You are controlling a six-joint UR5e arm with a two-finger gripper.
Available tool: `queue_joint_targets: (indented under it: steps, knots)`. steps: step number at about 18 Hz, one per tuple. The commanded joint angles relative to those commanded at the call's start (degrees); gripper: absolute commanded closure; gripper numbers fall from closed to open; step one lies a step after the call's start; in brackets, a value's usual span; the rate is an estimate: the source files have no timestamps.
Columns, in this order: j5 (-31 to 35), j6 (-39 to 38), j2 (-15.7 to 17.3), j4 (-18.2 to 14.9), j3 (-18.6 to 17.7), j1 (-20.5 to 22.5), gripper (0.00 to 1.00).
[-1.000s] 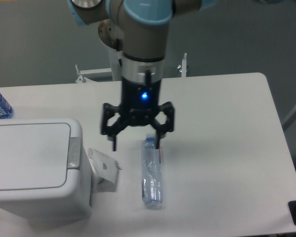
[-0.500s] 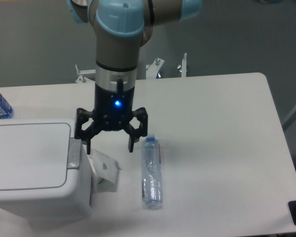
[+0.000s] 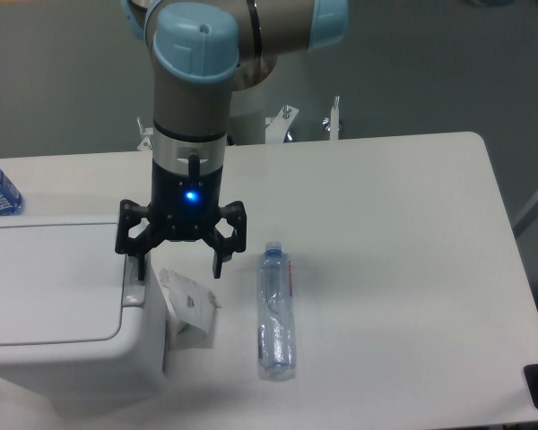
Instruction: Open the trash can
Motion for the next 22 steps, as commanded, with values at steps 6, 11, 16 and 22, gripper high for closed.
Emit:
queue_joint_targets:
  steps: [6, 11, 16, 22]
  knots:
    - [0.0, 0.0, 0.0, 0.0, 0.0, 0.0, 0.0]
    - [0.0, 0.0, -0.3, 0.1, 0.1, 0.0, 0.0]
    - [0.0, 0.0, -0.5, 0.1, 0.3, 0.0, 0.0]
    - [0.0, 0.3, -0.9, 0.1, 0.4, 0.0, 0.0]
